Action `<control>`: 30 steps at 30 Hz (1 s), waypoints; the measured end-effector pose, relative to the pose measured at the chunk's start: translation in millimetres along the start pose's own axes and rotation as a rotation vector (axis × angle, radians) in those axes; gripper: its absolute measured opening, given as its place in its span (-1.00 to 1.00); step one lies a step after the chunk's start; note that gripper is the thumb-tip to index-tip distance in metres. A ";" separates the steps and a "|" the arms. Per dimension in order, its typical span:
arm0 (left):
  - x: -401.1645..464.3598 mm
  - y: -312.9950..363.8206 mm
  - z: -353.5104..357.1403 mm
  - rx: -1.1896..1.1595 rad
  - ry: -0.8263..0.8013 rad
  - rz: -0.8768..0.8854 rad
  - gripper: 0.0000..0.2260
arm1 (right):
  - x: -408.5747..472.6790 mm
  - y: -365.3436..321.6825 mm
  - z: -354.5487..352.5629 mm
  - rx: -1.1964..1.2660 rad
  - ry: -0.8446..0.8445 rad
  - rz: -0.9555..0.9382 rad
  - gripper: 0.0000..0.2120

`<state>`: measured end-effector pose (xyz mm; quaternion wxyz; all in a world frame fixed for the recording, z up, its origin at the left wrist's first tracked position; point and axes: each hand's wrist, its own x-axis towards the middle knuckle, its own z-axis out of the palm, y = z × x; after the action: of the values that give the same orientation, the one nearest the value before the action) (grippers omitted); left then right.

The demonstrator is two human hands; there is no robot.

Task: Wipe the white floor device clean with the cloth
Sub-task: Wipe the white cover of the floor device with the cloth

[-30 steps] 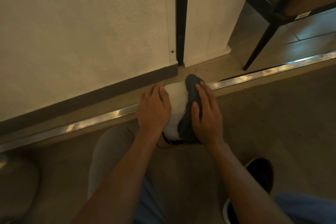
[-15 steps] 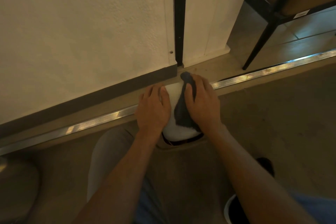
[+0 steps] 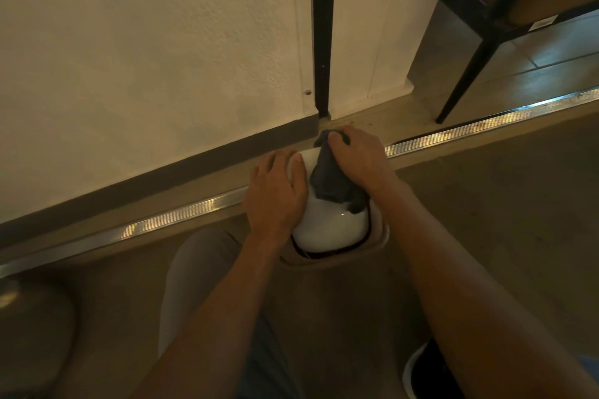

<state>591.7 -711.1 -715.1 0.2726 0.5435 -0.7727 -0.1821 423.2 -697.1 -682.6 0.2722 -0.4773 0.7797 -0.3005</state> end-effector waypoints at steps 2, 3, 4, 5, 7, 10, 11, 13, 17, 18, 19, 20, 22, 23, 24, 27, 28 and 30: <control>-1.4 1.3 -0.6 -0.003 0.002 -0.020 -0.55 | -6.6 8.5 -1.4 0.090 0.001 -0.070 -0.67; -2.1 2.1 -1.1 -0.006 0.005 -0.026 -0.54 | -16.4 14.7 -0.1 0.155 0.039 -0.124 -0.67; -2.5 3.0 -1.9 -0.009 0.007 -0.031 -0.54 | -27.8 22.4 3.3 0.218 0.089 -0.159 -0.66; -2.7 3.8 -2.2 -0.009 0.007 -0.033 -0.53 | -40.3 31.0 8.4 0.274 0.137 -0.170 -0.64; -3.2 4.9 -2.8 -0.001 0.002 -0.032 -0.54 | -64.6 45.8 20.7 0.351 0.213 -0.132 -0.63; -4.3 5.6 -3.9 0.010 -0.001 -0.024 -0.55 | -82.5 44.3 24.8 0.426 0.269 -0.015 -0.63; -4.7 5.6 -4.3 0.016 0.000 -0.020 -0.56 | -78.7 38.0 19.6 0.445 0.258 0.023 -0.64; -5.8 6.2 -4.6 0.025 -0.001 -0.015 -0.57 | -56.5 25.4 4.9 0.433 0.175 0.090 -0.66; -3.3 5.5 -3.5 0.005 -0.003 -0.035 -0.57 | -0.3 7.7 -13.9 0.185 -0.092 0.141 -0.68; -2.6 5.3 -3.0 -0.003 -0.003 -0.036 -0.56 | 6.0 8.4 -13.8 0.162 -0.116 0.124 -0.69; -2.4 5.3 -2.5 -0.006 0.000 -0.037 -0.56 | 6.3 9.8 -13.6 0.172 -0.120 0.096 -0.71; -2.7 5.5 -2.1 -0.004 0.006 -0.041 -0.58 | 1.2 12.9 -12.7 0.219 -0.106 0.062 -0.73; -4.1 5.2 -1.2 0.001 0.028 -0.045 -0.62 | -21.7 22.1 -8.1 0.377 -0.017 -0.016 -0.76; -4.6 5.2 -0.9 0.004 0.037 -0.044 -0.63 | -34.9 28.6 -3.2 0.418 0.060 -0.061 -0.75; -4.8 5.5 -1.0 0.006 0.040 -0.041 -0.64 | -48.2 36.3 3.8 0.418 0.135 -0.096 -0.72; -4.5 4.7 -1.4 -0.005 0.033 -0.027 -0.63 | -75.8 43.1 21.3 0.439 0.259 -0.040 -0.66; -4.6 4.5 -1.7 -0.007 0.032 -0.025 -0.62 | -76.6 40.8 21.8 0.468 0.261 0.012 -0.65; -4.9 4.9 -1.6 -0.006 0.026 -0.017 -0.60 | -63.0 38.1 14.2 0.559 0.206 0.100 -0.67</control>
<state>590.4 -704.7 -712.1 0.2829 0.5517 -0.7638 -0.1796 436.1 -628.9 -711.2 0.3269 -0.3119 0.7126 -0.5367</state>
